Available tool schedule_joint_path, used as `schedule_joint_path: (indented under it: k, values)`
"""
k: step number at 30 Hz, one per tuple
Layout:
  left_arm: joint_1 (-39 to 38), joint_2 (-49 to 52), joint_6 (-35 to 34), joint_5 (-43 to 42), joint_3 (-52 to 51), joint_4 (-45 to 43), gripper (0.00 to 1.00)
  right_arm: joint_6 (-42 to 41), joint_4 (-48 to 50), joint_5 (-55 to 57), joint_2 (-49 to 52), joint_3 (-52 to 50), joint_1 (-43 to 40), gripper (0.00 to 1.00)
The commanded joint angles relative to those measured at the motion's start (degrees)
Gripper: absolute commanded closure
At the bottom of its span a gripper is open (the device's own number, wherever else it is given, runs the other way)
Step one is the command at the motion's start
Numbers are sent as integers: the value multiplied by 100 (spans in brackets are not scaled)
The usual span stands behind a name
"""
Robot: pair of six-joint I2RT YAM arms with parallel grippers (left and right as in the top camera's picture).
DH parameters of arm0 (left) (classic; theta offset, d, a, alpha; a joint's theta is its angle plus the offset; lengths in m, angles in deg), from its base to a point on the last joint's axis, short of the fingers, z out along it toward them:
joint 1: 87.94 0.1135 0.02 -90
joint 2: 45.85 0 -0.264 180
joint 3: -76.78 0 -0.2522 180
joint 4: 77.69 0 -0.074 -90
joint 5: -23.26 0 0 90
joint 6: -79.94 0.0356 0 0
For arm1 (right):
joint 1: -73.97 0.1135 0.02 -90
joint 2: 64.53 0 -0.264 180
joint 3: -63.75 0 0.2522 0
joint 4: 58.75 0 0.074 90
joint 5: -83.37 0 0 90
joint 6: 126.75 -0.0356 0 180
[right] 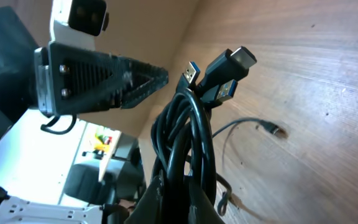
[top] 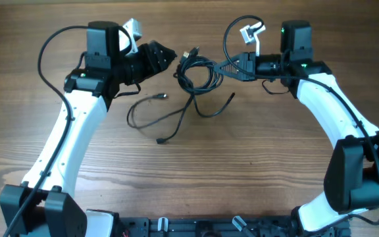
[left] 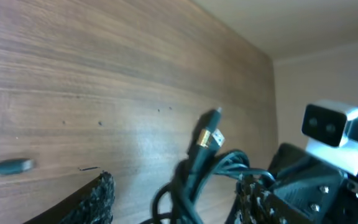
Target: Untangle cables
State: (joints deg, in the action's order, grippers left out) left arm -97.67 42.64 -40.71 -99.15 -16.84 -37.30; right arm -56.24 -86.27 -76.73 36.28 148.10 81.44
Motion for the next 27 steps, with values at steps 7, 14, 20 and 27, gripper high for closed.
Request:
schedule_joint_path:
  k: [7, 14, 20, 27]
  values:
    - [-789, -101, 420, 518, 37, 490, 50, 35, -734, 1606, -205, 24, 651, 96]
    - [-1038, -57, -822, 1832, 37, 1528, 50, -166, -809, 2127, -205, 24, 737, 96]
    - [-1137, 136, -914, 1836, 35, 1519, 54, -151, -857, 2120, -205, 24, 739, 96]
    - [-1333, 767, -1060, 1812, 35, 1102, 62, -76, -973, 2120, -205, 24, 750, 96]
